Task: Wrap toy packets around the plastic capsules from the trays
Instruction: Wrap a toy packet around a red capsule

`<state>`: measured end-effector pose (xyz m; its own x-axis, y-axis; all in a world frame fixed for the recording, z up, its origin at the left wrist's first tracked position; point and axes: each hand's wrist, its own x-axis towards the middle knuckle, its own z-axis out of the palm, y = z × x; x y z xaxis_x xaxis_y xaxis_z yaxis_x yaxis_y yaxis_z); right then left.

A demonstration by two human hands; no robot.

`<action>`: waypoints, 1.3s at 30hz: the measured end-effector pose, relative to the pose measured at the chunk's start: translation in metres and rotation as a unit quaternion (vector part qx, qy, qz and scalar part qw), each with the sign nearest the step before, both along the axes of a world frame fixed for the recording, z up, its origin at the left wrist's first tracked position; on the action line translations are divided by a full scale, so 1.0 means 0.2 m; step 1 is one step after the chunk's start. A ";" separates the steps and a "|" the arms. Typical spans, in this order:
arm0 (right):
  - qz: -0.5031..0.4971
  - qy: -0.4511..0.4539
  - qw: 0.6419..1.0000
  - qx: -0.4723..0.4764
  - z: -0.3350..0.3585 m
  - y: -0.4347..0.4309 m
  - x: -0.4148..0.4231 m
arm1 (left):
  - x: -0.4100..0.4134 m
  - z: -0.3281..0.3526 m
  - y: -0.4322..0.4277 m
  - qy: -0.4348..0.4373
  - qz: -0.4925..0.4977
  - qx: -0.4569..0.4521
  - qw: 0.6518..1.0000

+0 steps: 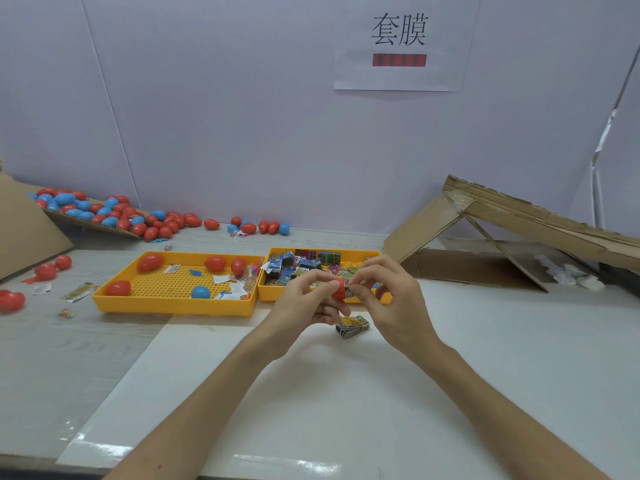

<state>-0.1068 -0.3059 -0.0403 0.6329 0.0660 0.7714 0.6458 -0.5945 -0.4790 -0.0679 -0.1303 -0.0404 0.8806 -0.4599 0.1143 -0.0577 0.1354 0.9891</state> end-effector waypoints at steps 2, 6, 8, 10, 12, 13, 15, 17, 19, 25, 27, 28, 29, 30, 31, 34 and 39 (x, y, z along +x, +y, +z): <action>0.001 0.001 1.000 0.001 0.00 0.00 0.00 | 0.00 0.00 0.00 0.000 0.001 0.001 1.000; 0.000 0.003 1.000 0.000 0.00 0.00 0.00 | 0.00 -0.01 0.00 -0.005 0.005 0.009 1.000; -0.002 0.003 1.000 -0.001 0.00 0.00 0.00 | 0.01 -0.01 0.00 -0.007 0.005 0.011 1.000; -0.003 0.003 1.000 -0.001 0.00 0.00 0.00 | 0.01 -0.01 0.00 -0.009 0.005 0.013 1.000; -0.004 0.004 1.000 0.001 0.00 0.00 0.00 | 0.01 -0.01 0.00 -0.012 0.005 0.015 1.000; -0.004 0.005 1.000 0.001 0.00 0.00 0.00 | 0.01 -0.01 0.00 -0.014 0.006 0.016 1.000; -0.002 0.007 1.000 0.000 0.00 0.00 0.00 | 0.01 -0.01 0.00 -0.018 0.006 0.020 1.000; -0.001 0.011 1.000 -0.001 -0.01 0.00 0.00 | 0.01 -0.01 0.00 -0.021 0.005 0.024 0.999; -0.002 0.011 1.000 -0.001 -0.01 0.00 0.00 | 0.01 -0.02 0.00 -0.019 0.004 0.022 1.000; -0.002 0.015 1.000 -0.003 -0.01 0.00 0.01 | 0.01 -0.01 0.01 0.003 -0.016 0.005 1.000; -0.001 0.015 1.000 -0.004 -0.01 0.00 0.01 | 0.00 -0.01 0.01 0.003 -0.023 0.008 1.000; 0.000 0.014 1.000 -0.003 -0.01 0.00 0.00 | 0.00 -0.01 0.01 0.000 -0.025 0.011 1.000; 0.001 0.013 1.000 -0.001 -0.01 0.01 0.00 | 0.00 -0.01 0.01 -0.002 -0.026 0.012 1.000; 0.002 0.011 1.000 0.002 -0.01 0.01 0.00 | 0.00 -0.01 0.01 -0.001 -0.028 0.010 1.000; 0.003 0.012 1.000 0.009 0.00 0.01 -0.01 | 0.00 -0.01 0.01 0.002 -0.029 0.005 1.000; 0.016 0.043 0.998 0.045 0.02 0.01 -0.02 | 0.00 -0.01 0.01 0.013 -0.034 -0.013 0.999; 0.054 0.137 0.985 0.087 0.03 -0.02 -0.02 | 0.00 0.00 0.02 0.028 -0.049 -0.030 0.998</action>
<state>-0.1115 -0.3097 -0.0349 0.8155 0.0259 0.5782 0.5328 -0.4236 -0.7326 -0.0677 -0.1267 -0.0401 0.8372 -0.5382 0.0966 0.0139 0.1976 0.9802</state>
